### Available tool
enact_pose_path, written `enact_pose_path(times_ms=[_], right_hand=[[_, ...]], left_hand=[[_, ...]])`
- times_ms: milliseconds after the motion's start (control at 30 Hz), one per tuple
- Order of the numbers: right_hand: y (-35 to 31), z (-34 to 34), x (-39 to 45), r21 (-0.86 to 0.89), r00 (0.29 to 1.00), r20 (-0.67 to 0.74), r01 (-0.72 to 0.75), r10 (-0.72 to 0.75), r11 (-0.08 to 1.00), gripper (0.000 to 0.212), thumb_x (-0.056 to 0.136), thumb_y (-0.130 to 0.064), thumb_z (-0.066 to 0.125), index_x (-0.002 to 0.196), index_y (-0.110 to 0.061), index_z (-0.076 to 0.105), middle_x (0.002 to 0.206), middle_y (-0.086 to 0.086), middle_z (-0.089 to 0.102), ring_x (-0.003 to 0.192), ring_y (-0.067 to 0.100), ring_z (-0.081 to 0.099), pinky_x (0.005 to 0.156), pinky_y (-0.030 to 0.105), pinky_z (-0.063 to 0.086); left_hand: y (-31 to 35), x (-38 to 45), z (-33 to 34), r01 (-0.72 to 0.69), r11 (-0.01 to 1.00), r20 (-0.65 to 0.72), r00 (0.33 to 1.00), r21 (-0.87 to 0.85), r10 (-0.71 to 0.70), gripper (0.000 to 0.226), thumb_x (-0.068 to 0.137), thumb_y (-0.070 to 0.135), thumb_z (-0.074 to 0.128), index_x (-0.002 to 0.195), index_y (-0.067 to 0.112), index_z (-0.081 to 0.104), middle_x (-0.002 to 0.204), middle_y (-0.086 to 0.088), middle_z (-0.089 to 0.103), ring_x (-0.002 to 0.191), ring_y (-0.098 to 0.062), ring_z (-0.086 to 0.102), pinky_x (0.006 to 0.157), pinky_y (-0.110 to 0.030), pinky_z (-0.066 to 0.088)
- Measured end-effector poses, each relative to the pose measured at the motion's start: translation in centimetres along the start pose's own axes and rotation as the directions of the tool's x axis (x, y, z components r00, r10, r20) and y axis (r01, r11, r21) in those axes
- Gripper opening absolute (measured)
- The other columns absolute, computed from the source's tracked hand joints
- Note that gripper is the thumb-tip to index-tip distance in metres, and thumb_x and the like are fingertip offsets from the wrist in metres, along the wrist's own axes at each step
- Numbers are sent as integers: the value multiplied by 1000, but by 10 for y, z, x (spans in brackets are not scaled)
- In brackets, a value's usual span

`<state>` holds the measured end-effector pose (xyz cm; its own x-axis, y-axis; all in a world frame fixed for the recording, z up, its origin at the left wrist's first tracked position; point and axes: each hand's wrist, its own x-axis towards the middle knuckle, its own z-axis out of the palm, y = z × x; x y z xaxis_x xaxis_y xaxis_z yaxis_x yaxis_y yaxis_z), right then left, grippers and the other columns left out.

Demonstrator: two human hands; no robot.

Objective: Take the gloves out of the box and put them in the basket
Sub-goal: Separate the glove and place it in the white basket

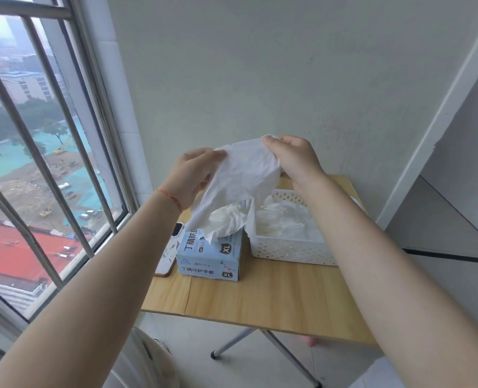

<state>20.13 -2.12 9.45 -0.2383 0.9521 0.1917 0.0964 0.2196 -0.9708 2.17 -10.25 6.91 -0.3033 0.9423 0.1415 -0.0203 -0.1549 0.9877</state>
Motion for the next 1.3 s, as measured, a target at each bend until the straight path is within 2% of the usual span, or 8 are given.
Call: enact_pose_path(times_ms=[233, 533, 667, 767, 933, 1033, 1133, 1300], right_hand=[[39, -19, -4, 8, 947, 160, -283, 278, 959, 9, 86, -10, 70, 87, -13, 60, 80, 6, 64, 68, 18, 61, 66, 30, 51], [52, -18, -2, 152, 915, 51, -402, 399, 903, 19, 88, 0, 47, 85, -5, 66, 73, 11, 65, 65, 26, 63, 60, 35, 55], [63, -43, 9, 4, 900, 1, -437, 437, 900, 22, 87, 4, 45, 78, -11, 58, 81, 11, 57, 59, 25, 54, 42, 25, 46], [77, -72, 10, -202, 892, -67, -451, 447, 869, 26, 83, 11, 42, 67, -8, 50, 72, 12, 50, 56, 24, 49, 40, 22, 40], [94, -97, 9, -436, 895, -141, -441, 424, 785, 20, 87, 12, 41, 80, 1, 56, 67, 11, 48, 56, 25, 49, 53, 30, 44], [103, -108, 10, -531, 926, -141, -369, 350, 763, 26, 97, -2, 38, 114, 4, 57, 70, 8, 49, 59, 23, 53, 57, 28, 50], [110, -114, 9, -621, 944, -172, -325, 280, 713, 33, 98, -9, 31, 122, -3, 53, 88, 11, 56, 76, 29, 59, 65, 34, 51], [115, -116, 11, -751, 955, -177, -287, 238, 594, 35, 98, -12, 31, 128, -6, 49, 121, 11, 56, 91, 28, 53, 73, 33, 46]], left_hand=[[-40, -9, -9, 233, 969, 6, 972, 84, -234, 15, 95, 22, 62, 93, 9, 68, 82, -10, 65, 68, -21, 63, 60, -28, 54], [-41, 14, 0, 252, 950, 43, 964, 187, -264, 19, 90, 27, 67, 90, 8, 68, 80, -13, 60, 69, -24, 55, 68, -37, 48], [-35, 39, 25, 115, 797, 72, 978, 593, -195, 22, 87, 26, 66, 79, 6, 67, 68, -8, 55, 57, -22, 48, 53, -28, 41], [-42, 56, 60, -39, 594, 140, 982, 804, -125, 14, 84, 28, 69, 77, 17, 72, 77, 1, 64, 76, -20, 60, 70, -32, 51], [-57, 68, 105, -142, 448, 187, 981, 882, -56, 6, 82, 29, 64, 83, 28, 69, 90, 7, 66, 84, -18, 63, 65, -24, 47], [-68, 71, 118, -274, 259, 257, 962, 926, 95, 23, 88, 32, 63, 110, 27, 66, 113, -1, 60, 106, -23, 58, 89, -34, 44], [-75, 58, 125, -411, 291, 359, 908, 864, 217, 23, 91, 33, 60, 112, 25, 66, 114, -1, 58, 109, -24, 56, 98, -38, 40], [-81, 38, 129, -480, 230, 519, 840, 847, -157, 41, 87, 25, 63, 126, 36, 58, 136, 5, 47, 130, -16, 38, 105, -33, 27]])
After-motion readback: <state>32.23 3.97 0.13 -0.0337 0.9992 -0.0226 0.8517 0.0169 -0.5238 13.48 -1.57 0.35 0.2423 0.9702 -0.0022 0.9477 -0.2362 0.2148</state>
